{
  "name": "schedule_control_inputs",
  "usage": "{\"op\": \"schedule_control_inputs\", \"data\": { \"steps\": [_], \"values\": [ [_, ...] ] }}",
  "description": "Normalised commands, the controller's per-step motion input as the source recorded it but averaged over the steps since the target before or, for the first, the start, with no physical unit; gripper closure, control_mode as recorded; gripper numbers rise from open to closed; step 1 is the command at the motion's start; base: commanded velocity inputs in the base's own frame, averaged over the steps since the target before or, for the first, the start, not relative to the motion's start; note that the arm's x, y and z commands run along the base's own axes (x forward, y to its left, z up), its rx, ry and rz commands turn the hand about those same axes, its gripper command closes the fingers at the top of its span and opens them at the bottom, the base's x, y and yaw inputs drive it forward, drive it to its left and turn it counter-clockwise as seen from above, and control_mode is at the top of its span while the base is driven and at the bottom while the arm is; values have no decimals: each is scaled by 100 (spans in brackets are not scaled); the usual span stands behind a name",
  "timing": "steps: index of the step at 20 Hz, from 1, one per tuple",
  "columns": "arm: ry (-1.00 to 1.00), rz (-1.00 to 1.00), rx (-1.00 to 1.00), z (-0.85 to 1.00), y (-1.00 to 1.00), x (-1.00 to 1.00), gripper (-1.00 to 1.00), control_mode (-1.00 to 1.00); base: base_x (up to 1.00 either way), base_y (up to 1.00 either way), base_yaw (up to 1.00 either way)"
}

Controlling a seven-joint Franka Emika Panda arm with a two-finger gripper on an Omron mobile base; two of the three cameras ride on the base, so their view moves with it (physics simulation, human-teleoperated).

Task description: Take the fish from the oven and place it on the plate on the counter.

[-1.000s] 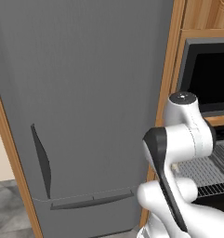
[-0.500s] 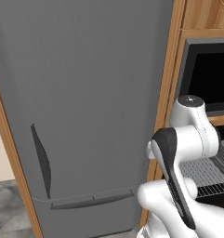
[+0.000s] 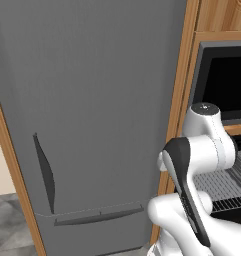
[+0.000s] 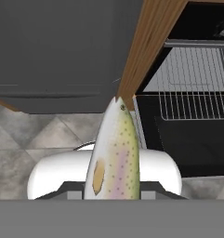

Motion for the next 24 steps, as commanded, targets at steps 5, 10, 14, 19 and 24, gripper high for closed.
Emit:
{"op": "schedule_control_inputs", "data": {
  "steps": [5,10,14,19,24],
  "values": [
    [-2,0,0,0,0,-5,100,100,-7,0,-1],
    [0,0,0,0,0,0,100,100,-60,-17,-10],
    [0,0,0,0,0,0,100,100,-41,-36,-24],
    [0,0,0,0,0,0,100,100,-30,-69,-25],
    [0,0,0,0,0,0,100,100,-11,-98,-9]
  ]
}}
